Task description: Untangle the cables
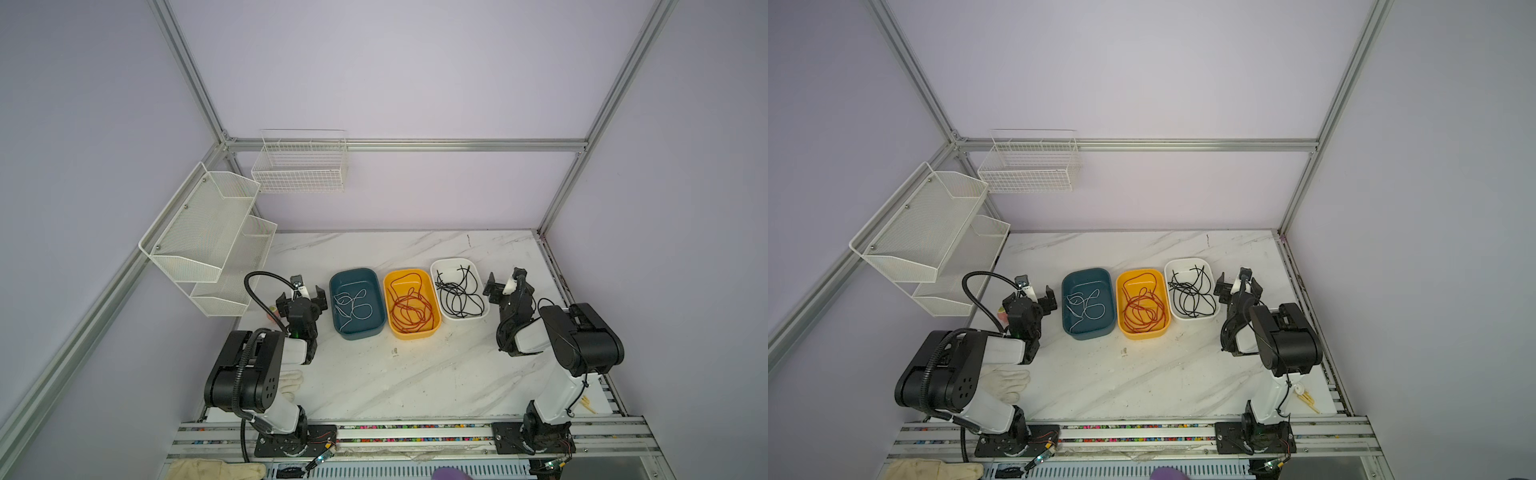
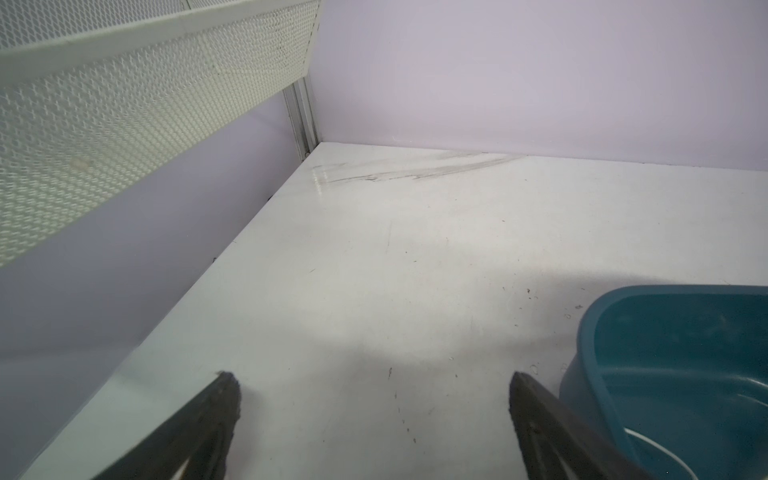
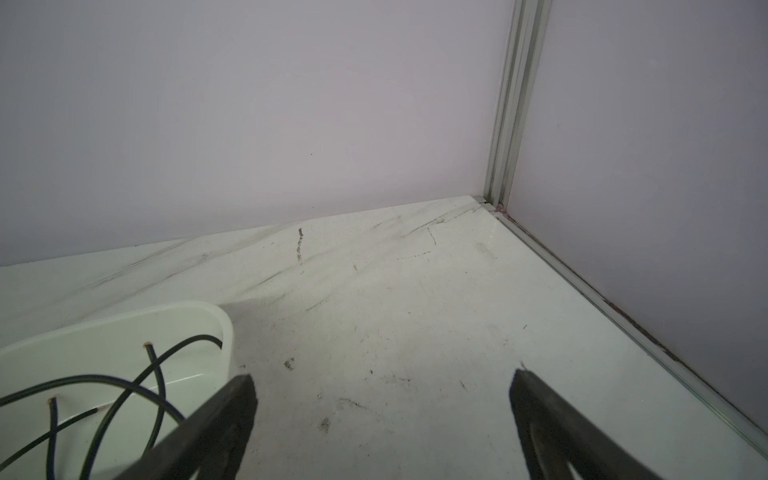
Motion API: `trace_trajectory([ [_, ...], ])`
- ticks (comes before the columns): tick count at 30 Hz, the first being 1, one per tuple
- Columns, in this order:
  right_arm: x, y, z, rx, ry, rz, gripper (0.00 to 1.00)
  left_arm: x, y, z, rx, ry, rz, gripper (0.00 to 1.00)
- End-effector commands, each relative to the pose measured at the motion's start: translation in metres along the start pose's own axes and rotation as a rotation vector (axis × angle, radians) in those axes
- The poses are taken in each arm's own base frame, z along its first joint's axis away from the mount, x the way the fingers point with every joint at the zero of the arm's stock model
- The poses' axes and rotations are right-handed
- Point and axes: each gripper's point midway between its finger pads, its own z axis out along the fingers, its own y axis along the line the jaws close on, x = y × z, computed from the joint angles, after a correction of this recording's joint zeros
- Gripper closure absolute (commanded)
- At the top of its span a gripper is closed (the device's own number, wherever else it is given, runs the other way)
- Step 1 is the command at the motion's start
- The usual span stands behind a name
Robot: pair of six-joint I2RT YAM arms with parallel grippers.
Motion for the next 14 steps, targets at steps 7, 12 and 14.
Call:
trace_trajectory([
  [7, -0.0134, 0.0013, 0.0008, -0.005, -0.038, 0.004, 0.02, -0.0028, 0.0028, -0.0044, -0.010, -0.030, 0.010, 0.00],
  [12, -0.0128, 0.0020, 0.0023, -0.006, -0.034, 0.003, 0.02, -0.0035, 0.0016, -0.0045, -0.006, -0.032, 0.009, 0.00],
  [14, -0.0131, 0.0014, 0.0010, -0.005, -0.036, 0.005, 0.02, -0.0038, 0.0023, -0.0044, -0.008, -0.033, 0.009, 0.00],
])
